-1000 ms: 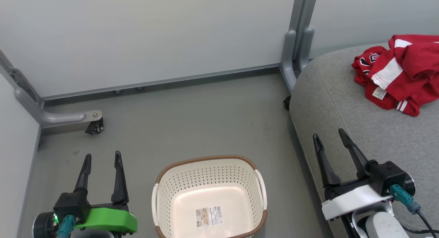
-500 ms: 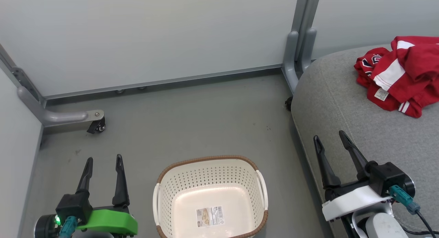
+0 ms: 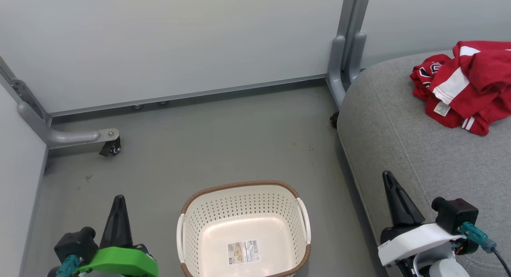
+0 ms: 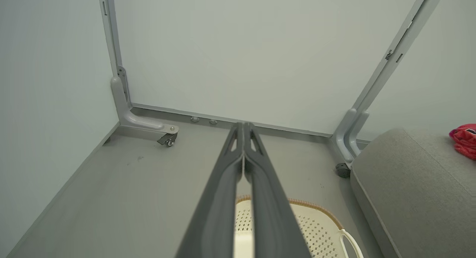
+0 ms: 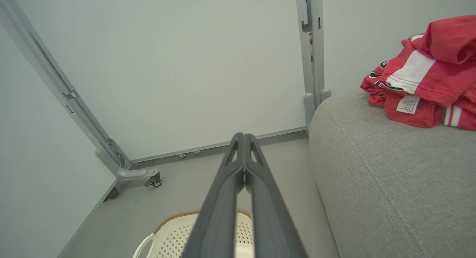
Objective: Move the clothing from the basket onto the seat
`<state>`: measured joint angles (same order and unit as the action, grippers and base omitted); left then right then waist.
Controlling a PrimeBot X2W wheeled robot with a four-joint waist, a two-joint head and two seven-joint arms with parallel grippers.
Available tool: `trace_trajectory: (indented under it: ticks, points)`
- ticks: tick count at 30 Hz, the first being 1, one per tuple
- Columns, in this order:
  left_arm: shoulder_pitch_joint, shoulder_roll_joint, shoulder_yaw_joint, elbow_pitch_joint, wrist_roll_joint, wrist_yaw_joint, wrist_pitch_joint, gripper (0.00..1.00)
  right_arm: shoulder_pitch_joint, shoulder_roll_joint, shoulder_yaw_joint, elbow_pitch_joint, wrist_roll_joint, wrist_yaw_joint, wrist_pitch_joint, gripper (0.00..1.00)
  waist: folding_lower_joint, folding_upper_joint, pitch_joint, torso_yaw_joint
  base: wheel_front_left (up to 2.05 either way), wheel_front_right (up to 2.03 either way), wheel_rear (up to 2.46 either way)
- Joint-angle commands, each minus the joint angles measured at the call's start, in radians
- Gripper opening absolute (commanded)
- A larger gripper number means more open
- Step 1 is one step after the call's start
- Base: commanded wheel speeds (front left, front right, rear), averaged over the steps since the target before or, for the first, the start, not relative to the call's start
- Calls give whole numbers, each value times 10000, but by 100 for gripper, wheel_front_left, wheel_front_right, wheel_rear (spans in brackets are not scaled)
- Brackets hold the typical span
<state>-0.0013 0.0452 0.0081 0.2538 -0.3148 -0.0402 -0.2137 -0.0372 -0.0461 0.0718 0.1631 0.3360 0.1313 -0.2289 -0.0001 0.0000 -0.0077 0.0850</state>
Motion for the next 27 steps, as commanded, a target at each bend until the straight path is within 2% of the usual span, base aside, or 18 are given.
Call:
trace_trajectory:
  ticks: [1, 27]
  points:
    - [-222, 31, 87, -165, -487, -57, 88, 0, -206, -78, -79, -109, 522, -1, 91, 0, 1, 0, 2, -13, 0, 0, 0]
    - [-525, 44, 390, -185, -4607, -346, 1113, 0, -399, -216, -482, 177, 4714, -3, 1041, 0, 1, 0, 26, -200, 0, 0, 0]
